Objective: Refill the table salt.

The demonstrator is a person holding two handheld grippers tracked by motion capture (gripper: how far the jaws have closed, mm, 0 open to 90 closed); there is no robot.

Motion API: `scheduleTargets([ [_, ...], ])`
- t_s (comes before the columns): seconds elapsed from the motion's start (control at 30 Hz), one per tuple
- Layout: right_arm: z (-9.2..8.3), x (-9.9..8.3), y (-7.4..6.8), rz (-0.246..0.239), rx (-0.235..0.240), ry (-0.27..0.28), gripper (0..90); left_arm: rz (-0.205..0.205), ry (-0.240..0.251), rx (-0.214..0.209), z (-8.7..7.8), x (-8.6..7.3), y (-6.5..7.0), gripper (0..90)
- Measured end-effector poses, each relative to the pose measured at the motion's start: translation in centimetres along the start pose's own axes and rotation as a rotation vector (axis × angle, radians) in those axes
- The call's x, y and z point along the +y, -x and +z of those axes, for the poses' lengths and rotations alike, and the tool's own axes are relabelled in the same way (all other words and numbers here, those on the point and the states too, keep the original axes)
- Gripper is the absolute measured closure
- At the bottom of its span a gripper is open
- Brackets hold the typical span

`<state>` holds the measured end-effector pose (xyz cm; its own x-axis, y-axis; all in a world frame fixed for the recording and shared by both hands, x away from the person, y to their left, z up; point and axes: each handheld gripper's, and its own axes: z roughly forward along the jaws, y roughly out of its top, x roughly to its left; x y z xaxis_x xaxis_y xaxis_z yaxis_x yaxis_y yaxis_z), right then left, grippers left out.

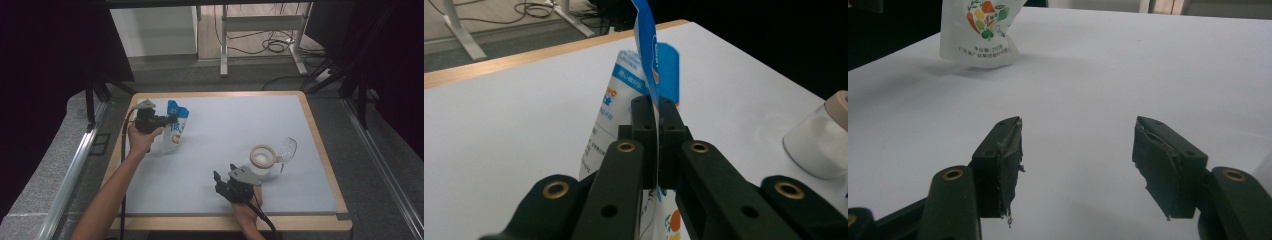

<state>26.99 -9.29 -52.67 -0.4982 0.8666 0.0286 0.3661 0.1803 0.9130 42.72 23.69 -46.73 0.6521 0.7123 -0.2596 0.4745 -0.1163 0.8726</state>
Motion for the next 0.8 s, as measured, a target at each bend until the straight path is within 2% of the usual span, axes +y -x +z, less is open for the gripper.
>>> scheduleTargets([
  [0.07, 0.0, 0.0, 0.0, -0.001, 0.001, 0.002, 37.4, 0.009, 0.010, 0.014, -0.7, -0.6, 0.3, 89.7],
  [0.17, -0.1, 0.1, 0.1, 0.004, -0.001, 0.004, 37.4, 0.049, 0.011, 0.041, -1.3, -1.2, 1.1, 89.5],
  [0.27, -0.2, 0.2, 0.1, 0.005, 0.000, 0.009, 37.4, 0.050, 0.015, 0.046, -1.5, -1.6, 1.6, 89.4],
  [0.33, -0.3, 0.2, 0.1, 0.007, 0.000, 0.012, 37.4, 0.064, 0.016, 0.061, -1.7, -1.7, 1.7, 89.3],
  [0.43, -0.4, 0.3, 0.1, 0.008, 0.000, 0.016, 37.3, 0.047, 0.031, 0.074, -2.1, -2.2, 1.7, 89.1],
  [0.6, -0.4, 0.3, 0.2, 0.010, -0.003, 0.017, 37.2, 0.018, 0.050, 0.064, -2.8, -2.8, 1.3, 88.7],
  [0.8, -0.5, 0.4, 0.2, 0.010, -0.004, 0.021, 37.0, 0.021, 0.074, 0.049, -3.0, -3.3, 1.2, 88.4],
])
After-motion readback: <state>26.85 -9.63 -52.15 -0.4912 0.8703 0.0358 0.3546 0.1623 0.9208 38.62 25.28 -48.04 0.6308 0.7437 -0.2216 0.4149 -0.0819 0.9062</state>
